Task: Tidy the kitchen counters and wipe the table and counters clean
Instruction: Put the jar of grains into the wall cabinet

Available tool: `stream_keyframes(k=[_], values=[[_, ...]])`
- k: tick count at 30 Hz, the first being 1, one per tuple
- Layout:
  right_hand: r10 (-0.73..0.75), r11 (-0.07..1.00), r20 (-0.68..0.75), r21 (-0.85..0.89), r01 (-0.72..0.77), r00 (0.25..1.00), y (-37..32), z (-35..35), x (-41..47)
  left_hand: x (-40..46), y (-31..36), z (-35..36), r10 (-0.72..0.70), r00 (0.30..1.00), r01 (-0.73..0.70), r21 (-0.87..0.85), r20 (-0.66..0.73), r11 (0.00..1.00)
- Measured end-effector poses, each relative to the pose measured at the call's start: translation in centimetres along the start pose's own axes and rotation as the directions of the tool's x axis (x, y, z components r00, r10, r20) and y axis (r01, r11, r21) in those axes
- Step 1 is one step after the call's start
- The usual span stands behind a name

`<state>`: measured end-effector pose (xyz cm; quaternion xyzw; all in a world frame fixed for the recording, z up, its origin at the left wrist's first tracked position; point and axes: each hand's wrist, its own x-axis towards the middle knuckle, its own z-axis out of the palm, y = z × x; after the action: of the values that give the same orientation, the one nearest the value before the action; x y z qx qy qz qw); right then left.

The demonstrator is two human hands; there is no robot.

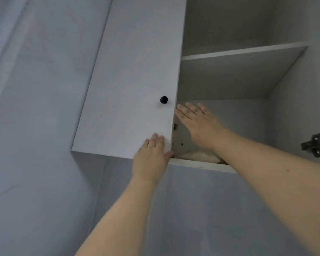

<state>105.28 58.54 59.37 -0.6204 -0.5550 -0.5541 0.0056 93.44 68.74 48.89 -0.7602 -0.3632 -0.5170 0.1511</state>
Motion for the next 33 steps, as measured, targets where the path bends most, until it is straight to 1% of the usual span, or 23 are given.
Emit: stream_keyframes(k=[2,3,8,10,14,17,21,23,26,29,31,33], values=[[0.031,0.999,0.007,0.032,-0.031,1.000,0.7,-1.7,-1.2,-0.4,0.5,-1.8,0.000,0.999,0.001,-0.005,0.035,1.000],[0.045,0.998,0.006,0.039,-0.045,0.999,1.1,-2.4,-1.7,-0.7,0.9,-2.7,0.007,1.000,-0.007,-0.004,0.029,1.000],[0.102,0.995,0.005,0.015,-0.102,0.995,3.5,-7.8,-5.4,-1.3,4.1,-8.0,0.073,0.996,-0.075,-0.037,-0.053,0.996],[0.133,0.991,-0.006,0.005,-0.133,0.991,4.8,-11.1,-7.4,-1.8,6.2,-10.6,0.095,0.993,-0.099,-0.057,-0.071,0.993],[0.189,0.981,-0.070,-0.027,-0.191,0.980,6.6,-16.5,-10.8,-3.2,9.6,-15.1,0.110,0.989,-0.121,-0.108,-0.101,0.987],[0.226,0.971,-0.107,-0.055,-0.233,0.968,7.8,-20.4,-13.4,-4.7,11.7,-18.2,0.108,0.990,-0.119,-0.142,-0.087,0.983],[0.301,0.944,-0.145,-0.091,-0.316,0.942,9.0,-24.9,-17.0,-6.5,14.3,-22.4,0.148,0.985,-0.161,-0.173,-0.085,0.972],[0.327,0.933,-0.198,-0.087,-0.348,0.924,9.3,-27.2,-18.5,-7.1,15.6,-24.4,0.170,0.982,-0.183,-0.189,-0.085,0.965],[0.340,0.922,-0.264,-0.097,-0.376,0.903,10.1,-30.3,-20.2,-7.5,17.5,-27.2,0.198,0.979,-0.204,-0.245,-0.050,0.948],[0.378,0.906,-0.317,-0.066,-0.418,0.870,11.4,-32.5,-21.4,-8.3,19.8,-29.3,0.227,0.974,-0.208,-0.359,0.010,0.910],[0.441,0.887,-0.351,0.033,-0.460,0.826,12.5,-33.9,-22.5,-9.2,22.0,-30.6,0.258,0.959,-0.192,-0.406,0.115,0.894],[0.555,0.832,-0.333,0.250,-0.496,0.762,13.5,-35.0,-23.5,-10.3,24.3,-31.4,0.274,0.929,-0.134,-0.463,0.250,0.876]])
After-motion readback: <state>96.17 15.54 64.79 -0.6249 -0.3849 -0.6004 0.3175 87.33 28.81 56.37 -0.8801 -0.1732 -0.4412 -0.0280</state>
